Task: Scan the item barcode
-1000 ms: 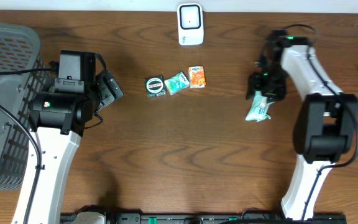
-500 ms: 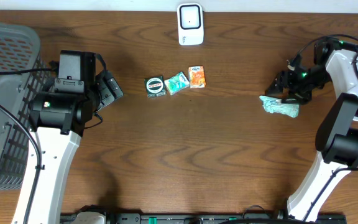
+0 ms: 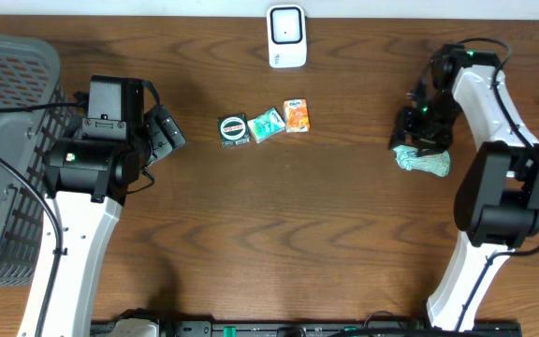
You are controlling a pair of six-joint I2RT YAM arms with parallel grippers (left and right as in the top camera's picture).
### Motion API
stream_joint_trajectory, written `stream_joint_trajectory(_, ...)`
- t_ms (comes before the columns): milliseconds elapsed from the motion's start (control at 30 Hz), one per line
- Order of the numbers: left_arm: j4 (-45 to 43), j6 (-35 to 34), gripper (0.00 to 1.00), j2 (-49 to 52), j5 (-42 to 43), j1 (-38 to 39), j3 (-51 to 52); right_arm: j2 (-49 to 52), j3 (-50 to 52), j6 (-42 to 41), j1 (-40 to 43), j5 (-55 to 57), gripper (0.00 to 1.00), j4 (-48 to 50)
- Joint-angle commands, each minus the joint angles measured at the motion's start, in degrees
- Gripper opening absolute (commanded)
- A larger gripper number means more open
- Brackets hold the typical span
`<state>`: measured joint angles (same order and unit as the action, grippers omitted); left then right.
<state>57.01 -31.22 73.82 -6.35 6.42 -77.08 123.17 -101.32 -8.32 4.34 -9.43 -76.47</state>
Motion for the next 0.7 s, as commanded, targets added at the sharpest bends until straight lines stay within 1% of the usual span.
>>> stream_joint_trajectory(0,0.20,0.57,0.98,-0.09,-0.35,-0.24,-0.79,-7.50,-1.77,-10.69,1.05,13.90,0.61,-0.13)
stream_joint_trajectory(67,0.20,0.57,0.98,-0.09,-0.35,-0.24,-0.79,-10.25,-1.77,-14.82,2.58,17.03,0.64,0.22)
stream_joint_trajectory(100,0.20,0.57,0.98,-0.09,-0.35,-0.24,-0.79,-11.43,-1.77,-16.52,3.91,17.79,0.69,0.59)
stream_joint_trajectory(167,0.17,0.57,0.98,-0.09,-0.35,-0.24,-0.79,-12.11,-1.75,-18.53,6.60,17.90,0.85,1.07)
stream_joint_trajectory(233,0.20,0.57,0.98,-0.09,-0.35,-0.24,-0.79,-11.80,-1.51,-19.58,8.68,17.86,0.88,1.14)
stream_joint_trajectory(300,0.20,0.57,0.98,-0.09,-0.35,-0.24,-0.79,-10.71,0.52,-18.45,11.47,15.04,0.92,1.99)
stream_joint_trajectory(367,0.20,0.57,0.98,-0.09,-0.35,-0.24,-0.79,-9.70,2.67,-15.52,12.72,11.32,0.91,3.69)
stream_joint_trajectory(400,0.20,0.57,0.98,-0.09,-0.35,-0.24,-0.79,-8.79,6.23,-11.93,13.42,6.05,0.89,7.37)
stream_joint_trajectory(467,0.20,0.57,0.98,-0.09,-0.35,-0.24,-0.79,-8.11,12.35,-8.37,13.60,-2.14,0.85,13.03)
stream_joint_trajectory(533,0.20,0.57,0.98,-0.09,-0.35,-0.24,-0.79,-7.91,16.68,-8.11,13.35,-6.82,0.82,16.65)
stream_joint_trajectory(567,0.20,0.57,0.98,-0.09,-0.35,-0.24,-0.79,-7.89,19.91,-8.11,12.94,-9.51,0.80,19.45)
stream_joint_trajectory(667,0.20,0.57,0.98,-0.09,-0.35,-0.24,-0.79,-7.89,23.85,-8.11,12.07,-12.24,0.76,23.19)
